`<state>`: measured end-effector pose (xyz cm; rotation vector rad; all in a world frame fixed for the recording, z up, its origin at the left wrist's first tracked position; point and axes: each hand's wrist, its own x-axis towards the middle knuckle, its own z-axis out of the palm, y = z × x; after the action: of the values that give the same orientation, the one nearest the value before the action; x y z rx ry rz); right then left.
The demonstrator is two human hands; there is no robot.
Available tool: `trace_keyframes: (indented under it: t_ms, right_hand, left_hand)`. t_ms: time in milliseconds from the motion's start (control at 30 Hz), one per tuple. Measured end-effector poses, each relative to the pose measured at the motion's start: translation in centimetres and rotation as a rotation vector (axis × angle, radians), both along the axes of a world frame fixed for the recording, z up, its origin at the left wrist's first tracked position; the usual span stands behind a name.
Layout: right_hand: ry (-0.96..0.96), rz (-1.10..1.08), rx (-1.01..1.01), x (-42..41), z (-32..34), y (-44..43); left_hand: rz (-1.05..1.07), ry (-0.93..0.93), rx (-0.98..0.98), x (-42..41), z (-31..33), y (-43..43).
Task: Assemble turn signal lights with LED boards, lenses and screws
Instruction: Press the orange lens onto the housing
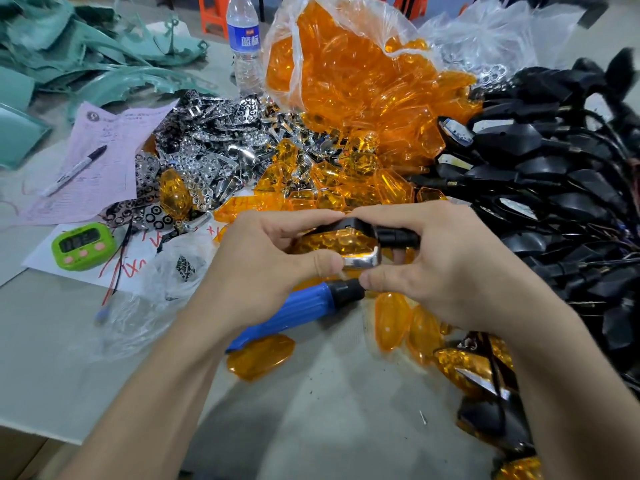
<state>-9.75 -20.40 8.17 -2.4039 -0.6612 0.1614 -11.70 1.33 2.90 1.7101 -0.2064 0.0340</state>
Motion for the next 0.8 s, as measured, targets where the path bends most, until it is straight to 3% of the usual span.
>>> trace_keyframes:
  t_ms: [133, 267, 367, 433, 567, 633, 667, 733, 800]
  right_hand:
    - [0.006, 0.039, -0.045, 0.1, 1.1, 0.0]
    - [0.016, 0.050, -0.142, 0.1, 1.1, 0.0]
    - [-0.007, 0.005, -0.207, 0.2, 0.8, 0.1]
    - [-0.134, -0.113, -0.120, 0.2, 0.3, 0.2]
    - [-0.633, -0.429, 0.100, -1.7, -2.5, 2.0]
    - [-0.681, -0.582, 0.323, -2.9, -4.1, 3.3]
    - [-0.573, -0.661, 0.439, -3.2, -4.6, 3.8]
    - [-0.096, -0.732, 0.729, -2.9, -5.3, 4.5]
    - [0.356, -0.664, 1.034, -1.6, -5.2, 4.9]
  left_hand:
    - [0.032, -0.002, -0.086, -0.2, -0.3, 0.0]
    - [-0.063, 0.065, 0.141, -0.1, -0.7, -0.1]
    - [-0.057, 0.076, 0.154, 0.2, -0.8, -0.5]
    - [-0.007, 0.092, 0.061, 0.5, -1.2, -0.8]
    - [0.182, 0.237, -0.319, 1.0, -2.4, -2.4]
    - [0.215, 0.289, -0.487, 0.9, -2.7, -3.3]
    - [0.221, 0.309, -0.558, 0.8, -2.8, -3.7]
    - [0.225, 0.322, -0.627, 0.4, -3.2, -4.5]
    - [0.195, 0.289, -0.645, 0.1, -3.5, -5.1]
